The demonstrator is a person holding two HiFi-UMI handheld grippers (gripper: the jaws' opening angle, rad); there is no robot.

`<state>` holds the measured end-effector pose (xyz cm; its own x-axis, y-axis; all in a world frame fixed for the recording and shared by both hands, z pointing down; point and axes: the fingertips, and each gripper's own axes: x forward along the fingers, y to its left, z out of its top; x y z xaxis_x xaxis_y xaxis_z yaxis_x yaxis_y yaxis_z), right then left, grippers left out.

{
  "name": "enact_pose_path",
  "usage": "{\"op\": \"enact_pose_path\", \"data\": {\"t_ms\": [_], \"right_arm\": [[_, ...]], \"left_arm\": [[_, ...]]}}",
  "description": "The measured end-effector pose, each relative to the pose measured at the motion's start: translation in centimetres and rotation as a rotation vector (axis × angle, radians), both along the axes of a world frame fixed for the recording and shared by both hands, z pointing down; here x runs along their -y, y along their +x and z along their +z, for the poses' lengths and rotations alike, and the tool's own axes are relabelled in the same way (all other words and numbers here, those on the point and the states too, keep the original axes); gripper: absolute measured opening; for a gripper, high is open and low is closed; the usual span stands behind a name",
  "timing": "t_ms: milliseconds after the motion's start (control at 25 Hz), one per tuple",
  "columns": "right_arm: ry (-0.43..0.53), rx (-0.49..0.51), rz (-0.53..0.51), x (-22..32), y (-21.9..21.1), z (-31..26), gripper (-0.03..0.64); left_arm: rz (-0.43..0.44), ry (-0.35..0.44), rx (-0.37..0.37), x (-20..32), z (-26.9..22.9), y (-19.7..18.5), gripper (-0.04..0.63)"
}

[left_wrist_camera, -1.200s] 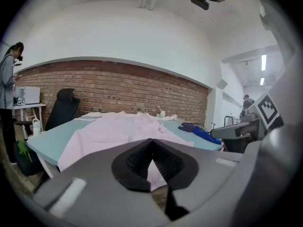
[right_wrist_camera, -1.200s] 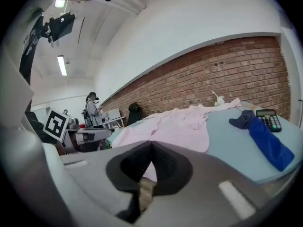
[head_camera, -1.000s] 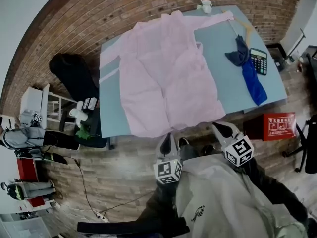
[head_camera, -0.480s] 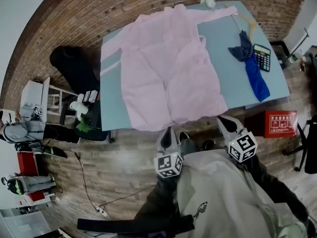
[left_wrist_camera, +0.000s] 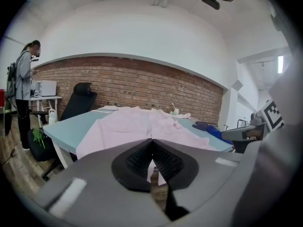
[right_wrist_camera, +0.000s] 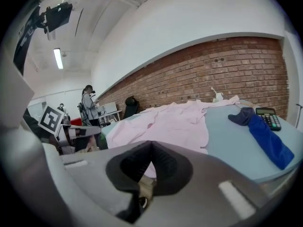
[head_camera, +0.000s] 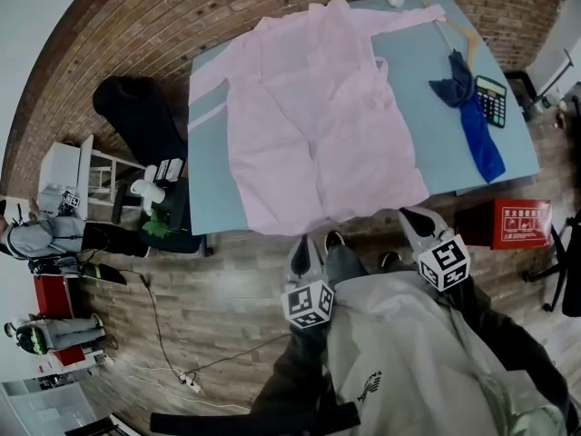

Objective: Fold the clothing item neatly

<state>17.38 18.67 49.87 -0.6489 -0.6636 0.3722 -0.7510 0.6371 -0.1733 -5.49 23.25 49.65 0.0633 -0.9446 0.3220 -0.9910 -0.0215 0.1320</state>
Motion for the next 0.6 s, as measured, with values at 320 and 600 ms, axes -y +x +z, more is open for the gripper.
{"op": "enact_pose_path", "data": {"t_ms": [320,600], "right_arm": [[-0.139,0.018,0.288,3.4,4.2,4.9,0.0],[-0.261,0.08,0.485,1.4,8.5,9.6,0.264]], "left_arm": [[-0.063,-0.183,-0.108,-0.5,6.0,-10.1,0.229],[-0.069,-0.3,-0.233,-1.5,12.7,-16.2,0.432]]}}
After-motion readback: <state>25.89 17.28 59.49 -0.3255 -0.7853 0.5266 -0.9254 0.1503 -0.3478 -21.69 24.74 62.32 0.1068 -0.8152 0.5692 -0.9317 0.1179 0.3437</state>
